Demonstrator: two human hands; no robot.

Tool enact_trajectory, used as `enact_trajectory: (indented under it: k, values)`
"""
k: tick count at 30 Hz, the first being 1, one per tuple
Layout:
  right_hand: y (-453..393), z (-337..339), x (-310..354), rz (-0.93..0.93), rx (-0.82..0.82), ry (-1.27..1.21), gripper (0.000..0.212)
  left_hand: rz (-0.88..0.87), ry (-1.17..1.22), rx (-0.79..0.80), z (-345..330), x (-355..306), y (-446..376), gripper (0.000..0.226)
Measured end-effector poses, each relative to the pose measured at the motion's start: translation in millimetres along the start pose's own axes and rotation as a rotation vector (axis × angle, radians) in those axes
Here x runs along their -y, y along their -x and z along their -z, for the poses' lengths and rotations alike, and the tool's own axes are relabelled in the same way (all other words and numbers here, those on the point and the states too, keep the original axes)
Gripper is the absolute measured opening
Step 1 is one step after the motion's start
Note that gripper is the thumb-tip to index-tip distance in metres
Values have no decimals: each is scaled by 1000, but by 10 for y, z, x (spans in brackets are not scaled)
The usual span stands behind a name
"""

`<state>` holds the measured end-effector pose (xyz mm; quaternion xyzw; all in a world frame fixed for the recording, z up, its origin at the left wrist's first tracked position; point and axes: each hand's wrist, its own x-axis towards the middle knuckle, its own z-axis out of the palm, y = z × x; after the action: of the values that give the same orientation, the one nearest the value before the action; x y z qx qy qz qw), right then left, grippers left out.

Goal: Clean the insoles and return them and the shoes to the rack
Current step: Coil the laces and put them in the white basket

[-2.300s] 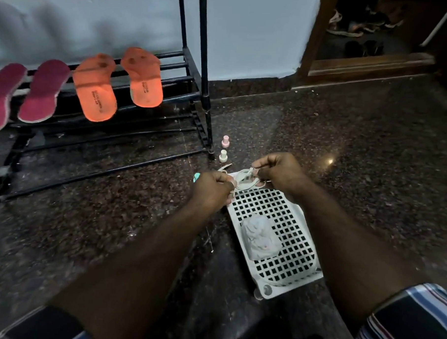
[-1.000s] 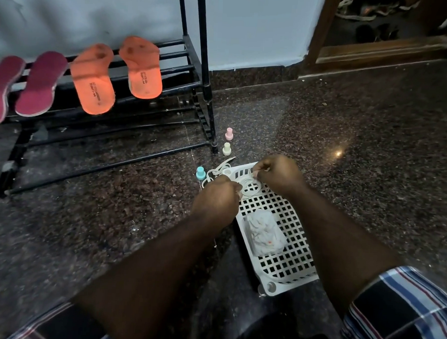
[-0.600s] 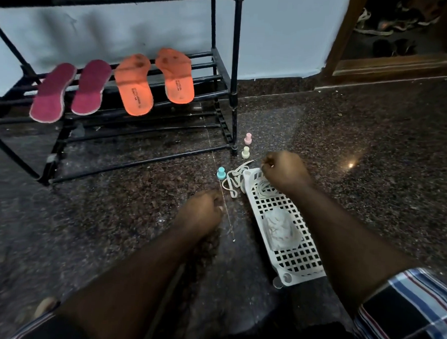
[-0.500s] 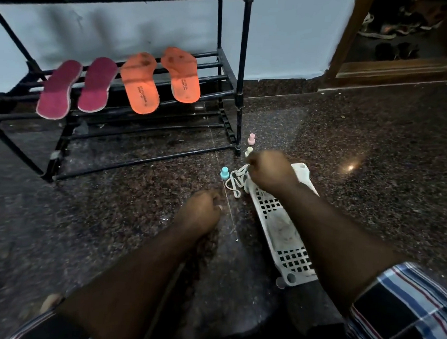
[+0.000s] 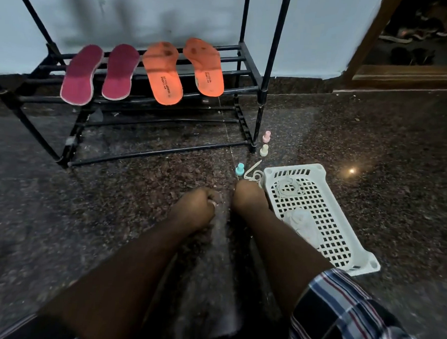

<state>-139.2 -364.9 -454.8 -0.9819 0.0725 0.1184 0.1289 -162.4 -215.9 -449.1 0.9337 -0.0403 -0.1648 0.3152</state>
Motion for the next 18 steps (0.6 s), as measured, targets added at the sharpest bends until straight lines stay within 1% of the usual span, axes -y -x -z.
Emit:
enact_trajectory:
  k: [2, 4, 5, 6, 7, 8, 10, 12, 14, 15, 17, 18]
  values:
    - [126, 45, 34, -21, 19, -88, 21, -23, 3, 14, 43, -43, 79, 20]
    - [240, 122, 64, 32, 114, -148, 23, -45, 60, 43, 85, -62, 147, 15]
    - [311, 179, 90, 77, 170, -163, 21, -68, 105, 65, 122, -64, 195, 18]
    - [395, 250, 118, 120, 218, -196, 16, -102, 144, 89, 161, -44, 252, 28]
    - [484, 328, 151, 159, 264, -257, 10, -146, 179, 113, 203, -26, 311, 38]
    - [584, 420, 189, 193, 311, -328, 9, -179, 201, 138, 258, -30, 397, 42]
    - [771, 613, 248, 239, 349, -434, 18, -226, 252, 165, 340, -15, 545, 38]
    - [930, 760, 264, 265, 327, -585, 21, -231, 313, 176, 443, -50, 711, 30]
    - [1062, 821, 262, 265, 279, -850, 19, -194, 365, 121, 530, -41, 804, 16]
    - [1114, 824, 250, 247, 250, -1004, 19, -164, 393, 81, 571, -20, 843, 13]
    - [1171, 815, 197, 203, 171, -1224, 20, -115, 456, 3, 623, 67, 904, 14]
    - [1166, 807, 170, 197, 131, -1255, 20, -94, 483, -30, 641, 129, 937, 15]
